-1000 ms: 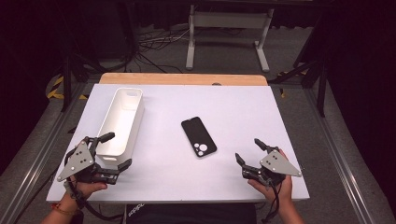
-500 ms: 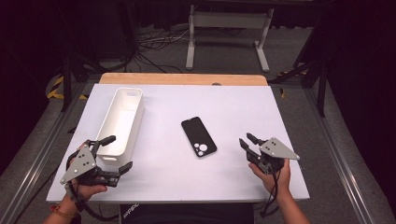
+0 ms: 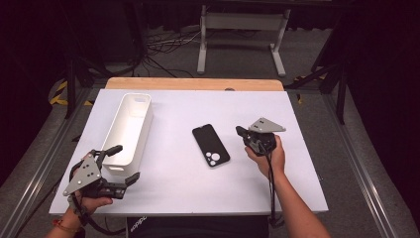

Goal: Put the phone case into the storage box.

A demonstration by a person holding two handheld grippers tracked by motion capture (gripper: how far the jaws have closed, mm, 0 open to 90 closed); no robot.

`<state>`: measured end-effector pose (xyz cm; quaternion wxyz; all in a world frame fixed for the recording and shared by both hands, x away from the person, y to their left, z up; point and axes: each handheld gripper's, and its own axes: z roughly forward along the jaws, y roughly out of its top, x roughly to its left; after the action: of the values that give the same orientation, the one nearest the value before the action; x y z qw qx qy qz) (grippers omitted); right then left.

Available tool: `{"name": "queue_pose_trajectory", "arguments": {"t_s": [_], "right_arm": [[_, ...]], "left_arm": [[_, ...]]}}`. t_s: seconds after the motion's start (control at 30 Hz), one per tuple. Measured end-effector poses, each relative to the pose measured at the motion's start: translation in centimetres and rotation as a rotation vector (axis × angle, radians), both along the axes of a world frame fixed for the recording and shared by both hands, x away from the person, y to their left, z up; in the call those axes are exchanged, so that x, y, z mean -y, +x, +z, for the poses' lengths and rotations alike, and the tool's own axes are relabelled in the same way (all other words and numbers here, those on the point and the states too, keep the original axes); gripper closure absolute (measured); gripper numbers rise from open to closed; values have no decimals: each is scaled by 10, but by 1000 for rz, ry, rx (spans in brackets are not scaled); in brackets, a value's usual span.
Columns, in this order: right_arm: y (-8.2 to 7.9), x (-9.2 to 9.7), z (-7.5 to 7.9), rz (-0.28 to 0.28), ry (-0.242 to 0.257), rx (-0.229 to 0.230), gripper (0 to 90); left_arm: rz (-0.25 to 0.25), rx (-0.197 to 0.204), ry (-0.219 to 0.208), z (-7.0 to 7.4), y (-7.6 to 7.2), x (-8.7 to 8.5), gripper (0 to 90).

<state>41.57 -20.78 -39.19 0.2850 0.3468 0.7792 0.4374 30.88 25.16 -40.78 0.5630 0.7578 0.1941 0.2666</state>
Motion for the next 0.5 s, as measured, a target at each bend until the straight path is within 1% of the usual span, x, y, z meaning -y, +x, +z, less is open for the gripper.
{"name": "queue_pose_trajectory", "arguments": {"t_s": [0.03, 0.07, 0.1, 0.2, 0.23, 0.27, 0.33, 0.37, 0.4, 0.47, 0.5], "right_arm": [[7, -3, -2, -2, 3, -27, 900], [12, -5, -4, -9, 1, -42, 900], [18, -7, -6, -9, -6, -53, 900], [37, -16, -11, -19, -25, -102, 900], [41, -18, -12, -24, -21, -115, 900], [49, -22, -15, -30, -24, -137, 900], [61, -26, -21, -40, -9, -180, 900], [66, -29, -23, -37, -6, -199, 900], [70, -32, -26, -34, -12, -211, 900], [77, -37, -30, -39, -32, -233, 900], [81, -40, -33, -37, -42, -242, 900]], "left_arm": [[-1, 0, -1, 0, 0, 0, 71], [-4, 3, 2, -1, 0, 1, 71], [-5, -5, 3, -2, 0, 2, 72], [-8, -7, 11, -3, 1, 4, 72], [-11, -7, 16, -3, 1, 5, 72], [-12, -9, 15, -3, 2, 5, 72], [-17, -18, 9, -4, 2, 5, 74], [-19, -17, 12, -4, 3, 5, 74], [-16, -13, 12, -4, 3, 5, 74], [-16, -19, 8, -4, 5, 6, 75], [-22, -14, 5, -4, 5, 6, 74]]}}
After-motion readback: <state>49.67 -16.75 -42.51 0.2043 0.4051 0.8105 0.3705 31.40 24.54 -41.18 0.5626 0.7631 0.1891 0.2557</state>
